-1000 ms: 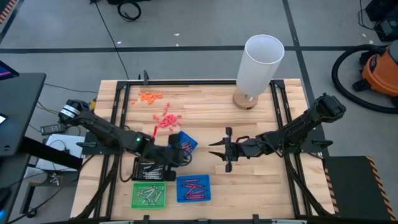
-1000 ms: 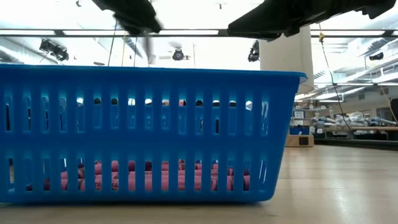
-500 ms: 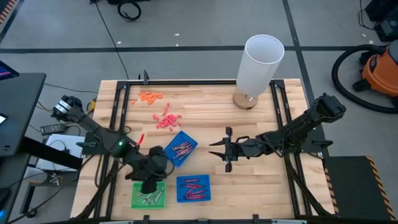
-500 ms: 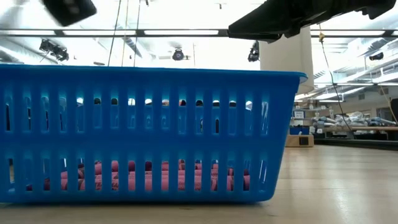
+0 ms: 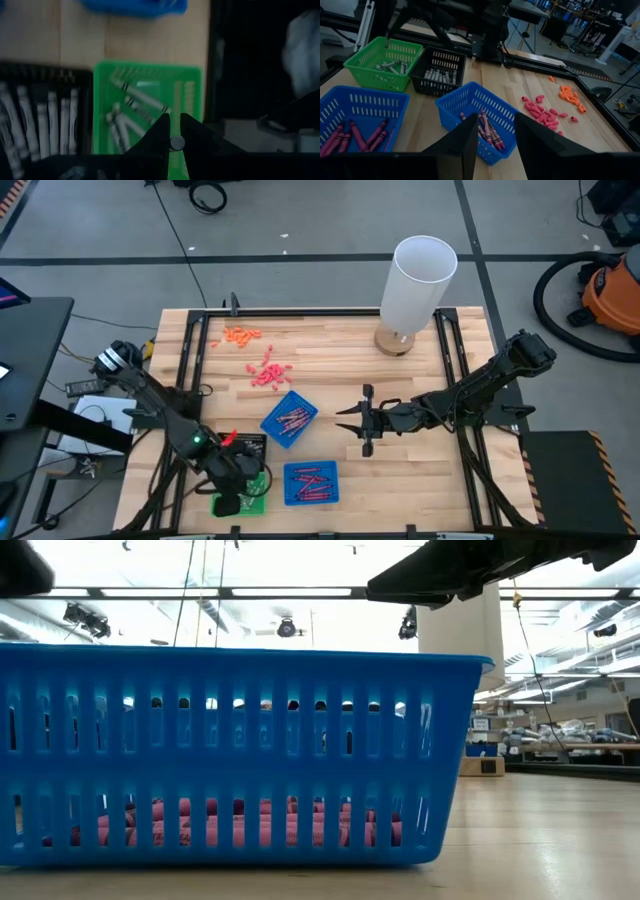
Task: Sort crayons
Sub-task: Put the white crayon into the green bin
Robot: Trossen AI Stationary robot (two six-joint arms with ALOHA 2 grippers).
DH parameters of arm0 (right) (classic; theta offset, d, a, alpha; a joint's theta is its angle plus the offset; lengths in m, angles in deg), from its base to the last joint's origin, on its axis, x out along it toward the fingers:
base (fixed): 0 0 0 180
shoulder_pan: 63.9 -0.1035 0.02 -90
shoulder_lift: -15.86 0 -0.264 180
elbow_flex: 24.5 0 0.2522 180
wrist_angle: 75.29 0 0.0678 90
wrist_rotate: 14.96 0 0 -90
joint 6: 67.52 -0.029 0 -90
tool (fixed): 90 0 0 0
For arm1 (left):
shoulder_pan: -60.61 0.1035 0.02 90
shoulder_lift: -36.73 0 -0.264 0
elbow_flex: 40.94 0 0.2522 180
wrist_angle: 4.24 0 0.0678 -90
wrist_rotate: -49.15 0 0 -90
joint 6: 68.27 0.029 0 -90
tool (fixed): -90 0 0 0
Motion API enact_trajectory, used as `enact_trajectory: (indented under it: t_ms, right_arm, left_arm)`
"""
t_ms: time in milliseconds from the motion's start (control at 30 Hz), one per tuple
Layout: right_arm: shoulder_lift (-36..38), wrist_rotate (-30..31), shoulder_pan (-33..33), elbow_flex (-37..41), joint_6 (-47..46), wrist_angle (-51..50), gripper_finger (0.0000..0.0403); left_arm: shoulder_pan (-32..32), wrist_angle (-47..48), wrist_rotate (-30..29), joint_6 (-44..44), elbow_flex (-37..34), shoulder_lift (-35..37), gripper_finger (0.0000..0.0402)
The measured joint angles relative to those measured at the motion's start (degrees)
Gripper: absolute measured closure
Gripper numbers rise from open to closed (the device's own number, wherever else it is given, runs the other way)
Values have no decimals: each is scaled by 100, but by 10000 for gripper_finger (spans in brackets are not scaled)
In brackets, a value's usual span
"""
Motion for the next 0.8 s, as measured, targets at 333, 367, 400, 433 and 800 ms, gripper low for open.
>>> enact_trajectory:
  t_ms: [333, 367, 400, 433, 800]
  right_arm:
    - [0, -44, 0, 2, -4, -12, 268]
    - [0, -50, 0, 2, -6, -26, 268]
    - [0, -59, 0, 4, -6, -28, 268]
    - [0, -60, 0, 4, -8, -30, 268]
    - [0, -61, 0, 4, -96, -95, 268]
  left_arm:
    - [-4, 858, 545, -339, 0, -655, 360]
    - [-5, 872, 570, -341, 0, -701, 360]
    - [-4, 911, 579, -341, 0, -740, 358]
    - [-3, 950, 584, -341, 0, -769, 356]
    - [72, 922, 628, -311, 0, -807, 279]
